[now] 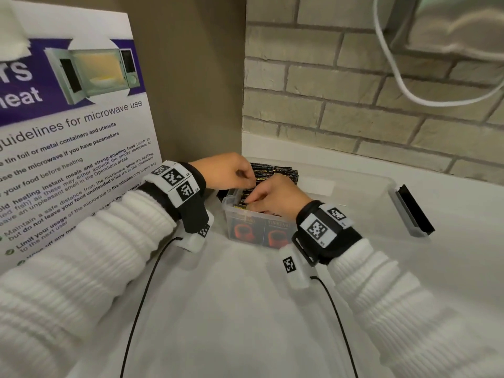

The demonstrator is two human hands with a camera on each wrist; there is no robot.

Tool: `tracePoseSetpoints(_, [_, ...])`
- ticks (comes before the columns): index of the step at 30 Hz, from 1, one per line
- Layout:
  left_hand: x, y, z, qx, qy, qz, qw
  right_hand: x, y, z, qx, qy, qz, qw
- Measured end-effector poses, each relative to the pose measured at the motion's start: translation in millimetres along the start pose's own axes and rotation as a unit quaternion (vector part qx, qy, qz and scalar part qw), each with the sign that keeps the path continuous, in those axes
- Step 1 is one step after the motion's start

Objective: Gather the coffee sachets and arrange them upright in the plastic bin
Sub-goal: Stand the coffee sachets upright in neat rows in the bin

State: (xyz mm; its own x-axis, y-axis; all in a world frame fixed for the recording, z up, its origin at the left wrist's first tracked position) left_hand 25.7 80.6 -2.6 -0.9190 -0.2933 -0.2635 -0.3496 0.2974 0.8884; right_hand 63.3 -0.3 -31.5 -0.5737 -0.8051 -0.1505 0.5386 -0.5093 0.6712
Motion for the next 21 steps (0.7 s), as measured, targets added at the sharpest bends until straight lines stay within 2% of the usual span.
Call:
tracePoseSetpoints(2, [5,-3,-2,0.002,-0.014,0.026,1.000,0,15,-3,-0.051,-0.028,-0.034,0.998])
tracePoseSetpoints(4, [8,-9,0,-0.003,-0.019,0.052,0.998,0,40,-10,-0.099,-0.069,-0.107,0.987])
tracePoseSetpoints(6, [8,-19,1,-0.017,-0.019,0.077,0.997,1,61,-26,-0.100,-0.142,-0.167,0.970])
tracePoseSetpoints(7, [8,-24,2,-0.032,-0.021,0.087,0.995,4,66,-37,-0.067,-0.189,-0.169,0.965])
tracePoseSetpoints(9, [7,-32,2,-0.062,-0.023,0.092,0.994,15,59,-53,0.035,-0.260,-0.085,0.961])
tracePoseSetpoints(10, [5,-32,1,-0.065,-0.025,0.081,0.994,21,50,-57,0.036,-0.277,-0.030,0.960])
tracePoseSetpoints(11, [3,-32,0,-0.057,-0.021,0.063,0.996,27,39,-57,-0.008,-0.290,0.021,0.957])
tracePoseSetpoints(13, [-2,-27,2,-0.027,0.012,0.021,0.999,38,22,-53,-0.147,-0.335,0.084,0.927])
tracePoseSetpoints(15, [-2,-26,5,-0.020,0.048,-0.006,0.999,39,23,-54,-0.215,-0.370,0.080,0.900])
tracePoseSetpoints(19, [4,-37,10,-0.052,0.098,-0.033,0.993,30,26,-56,-0.264,-0.373,0.071,0.887])
tracePoseSetpoints(21, [5,-37,14,-0.061,0.114,-0.061,0.990,30,21,-59,-0.295,-0.395,0.078,0.867])
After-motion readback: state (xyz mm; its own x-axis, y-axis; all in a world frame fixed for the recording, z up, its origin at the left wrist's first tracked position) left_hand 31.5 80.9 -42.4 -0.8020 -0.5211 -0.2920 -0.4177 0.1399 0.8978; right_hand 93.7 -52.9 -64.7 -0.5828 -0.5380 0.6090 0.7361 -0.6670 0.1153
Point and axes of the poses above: each hand's wrist, its own x-axis away from the middle knuckle, its own y-axis out of the back of the hand, z = x × y, the point moved 8 cm from there along -x, towards the middle knuckle, and after that the axes turned 14 degrees about -z, right-handed, at the moved point
